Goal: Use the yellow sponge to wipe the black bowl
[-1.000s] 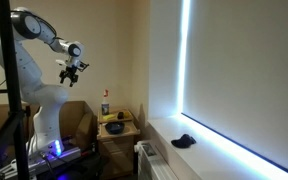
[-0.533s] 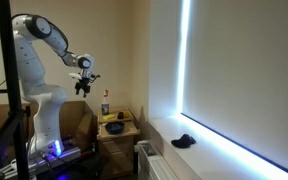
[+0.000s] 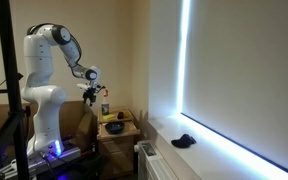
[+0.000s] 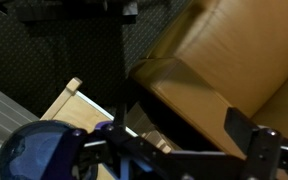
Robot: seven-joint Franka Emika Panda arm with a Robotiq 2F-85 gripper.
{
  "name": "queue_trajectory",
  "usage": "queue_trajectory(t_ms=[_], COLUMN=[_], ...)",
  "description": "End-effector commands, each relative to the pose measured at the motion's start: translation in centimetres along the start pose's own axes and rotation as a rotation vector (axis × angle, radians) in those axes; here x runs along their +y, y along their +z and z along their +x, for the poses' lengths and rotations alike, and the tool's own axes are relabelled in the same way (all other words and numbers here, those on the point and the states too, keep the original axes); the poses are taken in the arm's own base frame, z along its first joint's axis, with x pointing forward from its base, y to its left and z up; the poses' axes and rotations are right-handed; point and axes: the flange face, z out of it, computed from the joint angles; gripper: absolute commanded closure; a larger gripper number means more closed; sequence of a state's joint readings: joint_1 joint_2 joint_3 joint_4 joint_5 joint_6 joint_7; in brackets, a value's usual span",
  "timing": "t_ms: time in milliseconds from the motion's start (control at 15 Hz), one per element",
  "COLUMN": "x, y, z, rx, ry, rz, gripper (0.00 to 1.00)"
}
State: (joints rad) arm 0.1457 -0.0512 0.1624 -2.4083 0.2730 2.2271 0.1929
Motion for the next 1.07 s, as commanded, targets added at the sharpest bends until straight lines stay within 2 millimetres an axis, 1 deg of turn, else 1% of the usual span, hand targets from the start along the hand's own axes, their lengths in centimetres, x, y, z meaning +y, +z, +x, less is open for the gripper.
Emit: queue_trajectory(t_ms=[0, 133, 200, 400, 533, 667, 800, 867, 933, 1000], x=[0.0, 1.4, 2.1, 3.4, 3.1, 1.8, -0.5, 1.0, 0.0, -0.5], y=[-0.2, 1.8, 3.1, 5.5, 7.2, 8.4, 8.7, 8.5, 8.7, 8.9], z=[0.1, 2.8, 4.6, 9.3, 12.5, 15.5, 17.5, 15.2, 16.2, 16.8], rx=[0.002, 0.042, 0.086, 0.235, 0.302, 0.333, 0.313, 0.318, 0.323, 0.325], ry=[0.0, 0.052, 0.08, 0.145, 0.164, 0.131, 0.093, 0.121, 0.113, 0.108], rz=[0.001, 0.038, 0.052, 0.102, 0.127, 0.155, 0.179, 0.139, 0.154, 0.163], gripper=[0.0, 0.0, 0.0, 0.0, 0.0, 0.0, 0.0, 0.0, 0.0, 0.0])
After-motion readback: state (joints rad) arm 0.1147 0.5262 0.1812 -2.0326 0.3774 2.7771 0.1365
